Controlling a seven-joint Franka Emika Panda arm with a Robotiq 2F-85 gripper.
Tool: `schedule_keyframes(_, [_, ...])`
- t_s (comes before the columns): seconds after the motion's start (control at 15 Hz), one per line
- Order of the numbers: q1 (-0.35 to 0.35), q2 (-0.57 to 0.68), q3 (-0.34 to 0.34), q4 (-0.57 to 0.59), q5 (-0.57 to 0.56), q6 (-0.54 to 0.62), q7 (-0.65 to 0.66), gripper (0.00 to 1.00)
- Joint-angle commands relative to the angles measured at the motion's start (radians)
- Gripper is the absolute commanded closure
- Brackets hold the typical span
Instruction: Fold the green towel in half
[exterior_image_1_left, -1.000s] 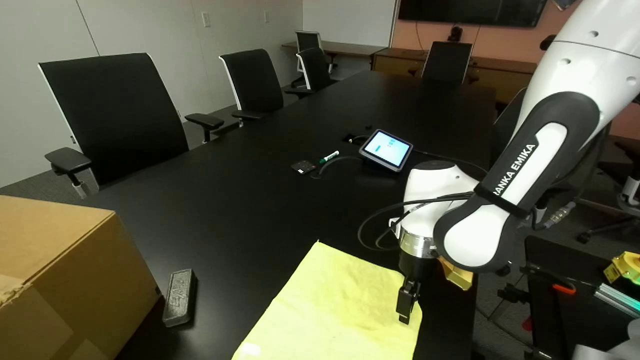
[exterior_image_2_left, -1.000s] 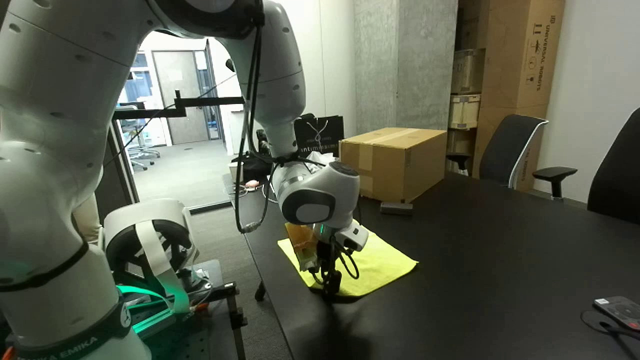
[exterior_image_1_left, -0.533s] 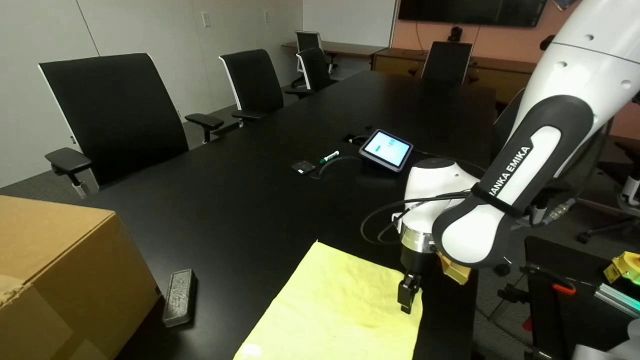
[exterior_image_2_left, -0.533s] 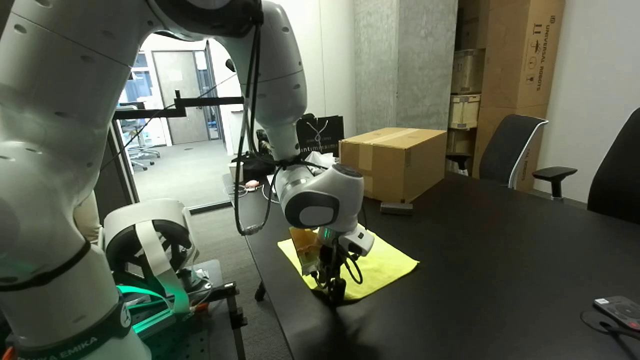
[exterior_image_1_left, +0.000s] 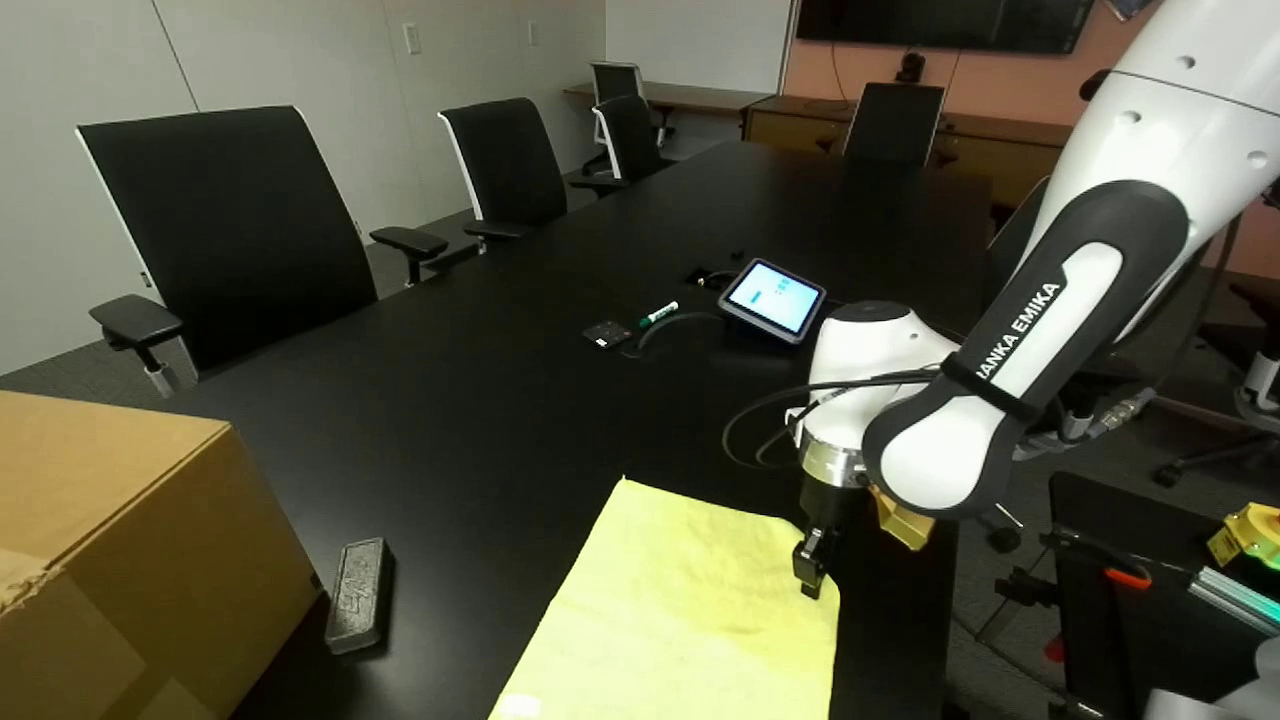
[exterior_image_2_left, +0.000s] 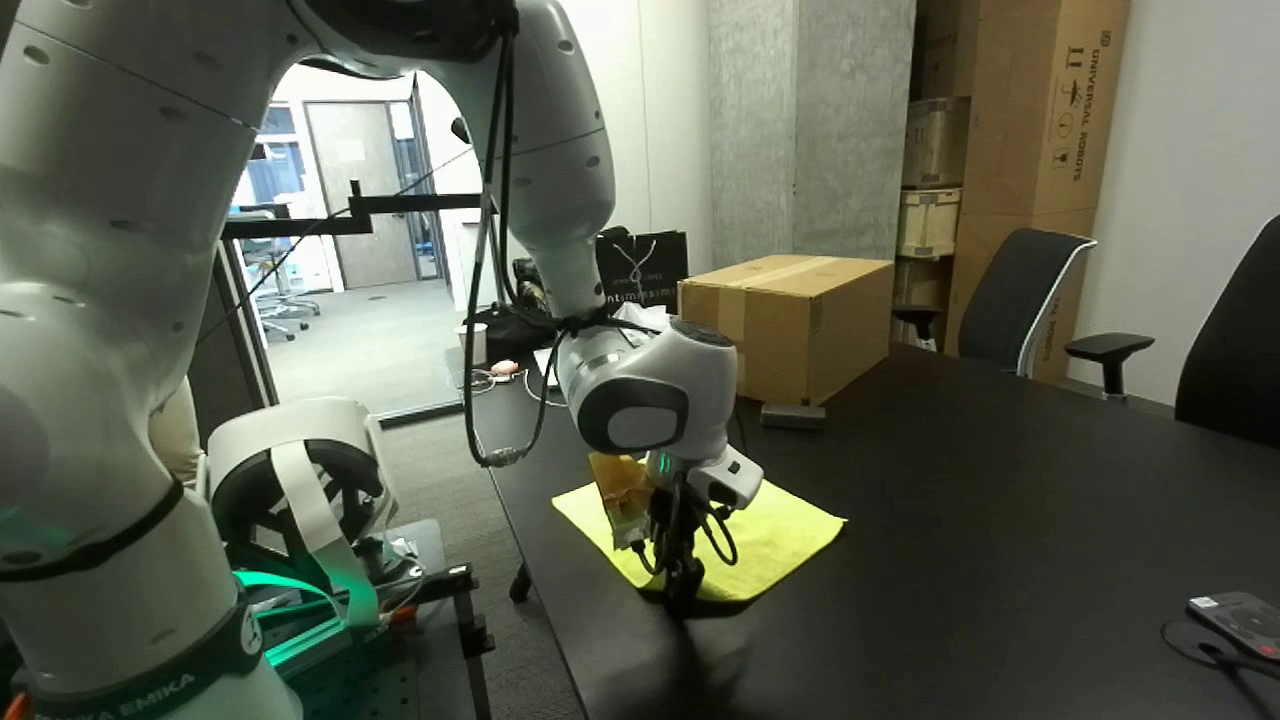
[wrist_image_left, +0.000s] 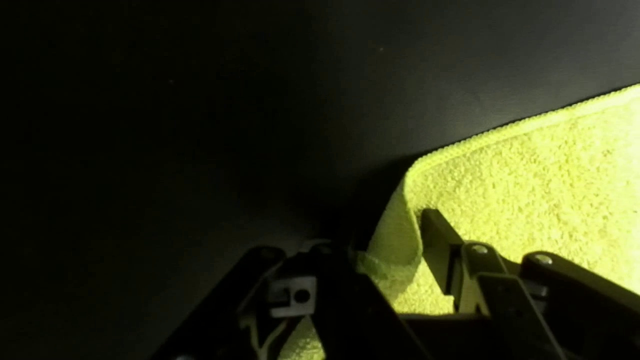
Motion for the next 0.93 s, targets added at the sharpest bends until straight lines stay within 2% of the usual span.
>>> schedule_keyframes(0.0, [0.012,-0.005,-0.031,0.006,-0.028,0.006,0.025,0.62])
schedule_keyframes(0.07, [0.012,-0.011,-0.036,0.004,-0.031,0.001,0.025,0.66])
schedule_keyframes(0.13, [0.012,-0.015,-0.039,0.004,-0.034,-0.001,0.024,0.83])
schedule_keyframes(0.2, [0.014,-0.009,-0.045,0.010,-0.038,0.000,0.025,0.90])
schedule_keyframes(0.4, [0.014,-0.014,-0.058,0.020,-0.056,-0.005,0.026,1.00])
schedule_keyframes(0.6, [0.022,-0.015,-0.075,0.037,-0.081,-0.015,0.031,0.93])
schedule_keyframes(0.87, [0.028,-0.023,-0.092,0.062,-0.119,-0.023,0.029,0.94])
